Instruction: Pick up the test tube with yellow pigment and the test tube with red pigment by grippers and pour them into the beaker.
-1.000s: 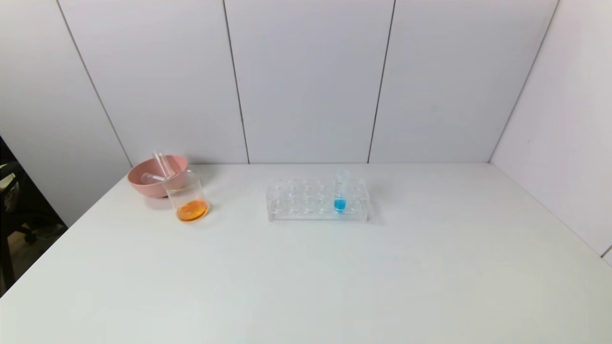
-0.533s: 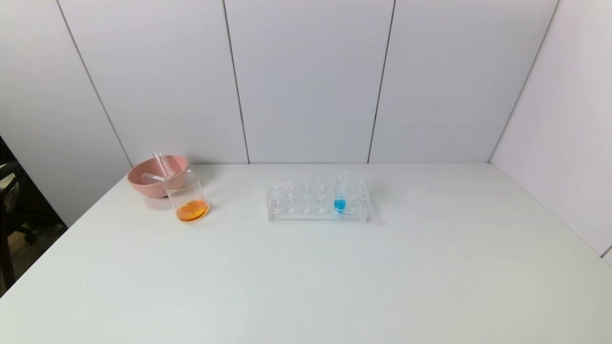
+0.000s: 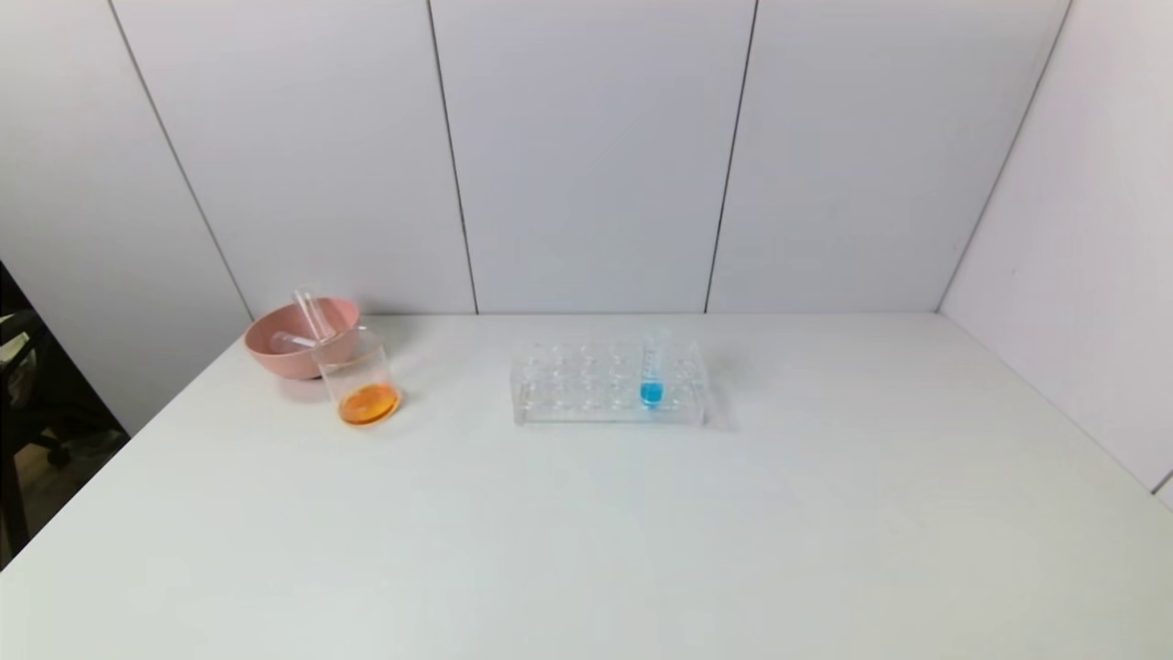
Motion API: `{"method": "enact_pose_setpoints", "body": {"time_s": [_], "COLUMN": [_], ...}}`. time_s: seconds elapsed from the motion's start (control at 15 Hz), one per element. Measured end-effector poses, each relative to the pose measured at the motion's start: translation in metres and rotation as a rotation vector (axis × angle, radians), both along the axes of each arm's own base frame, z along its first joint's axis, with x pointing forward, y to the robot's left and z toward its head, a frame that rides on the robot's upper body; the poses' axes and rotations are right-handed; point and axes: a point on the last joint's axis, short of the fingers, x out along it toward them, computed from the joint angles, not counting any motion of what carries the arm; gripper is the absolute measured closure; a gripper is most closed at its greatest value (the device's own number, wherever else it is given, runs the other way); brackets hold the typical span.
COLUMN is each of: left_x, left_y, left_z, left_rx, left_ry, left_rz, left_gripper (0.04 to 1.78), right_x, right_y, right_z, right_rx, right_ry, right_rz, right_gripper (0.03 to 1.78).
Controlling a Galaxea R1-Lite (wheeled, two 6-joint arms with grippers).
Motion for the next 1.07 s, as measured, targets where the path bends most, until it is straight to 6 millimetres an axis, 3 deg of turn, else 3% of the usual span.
{"method": "enact_pose_setpoints", "body": {"time_s": [1.07], "left_x": [0.0], "left_y": [0.0], "left_z": [0.0], "left_rx": [0.0], "left_ry": [0.0], "left_rz": [-0.001], "left_gripper": [0.06], "right_x": [0.0], "right_y": [0.0], "right_z": [-0.0001], "right_rx": [-0.004], "right_ry": [0.001], "right_rz": [0.0], "right_gripper": [0.1]}}
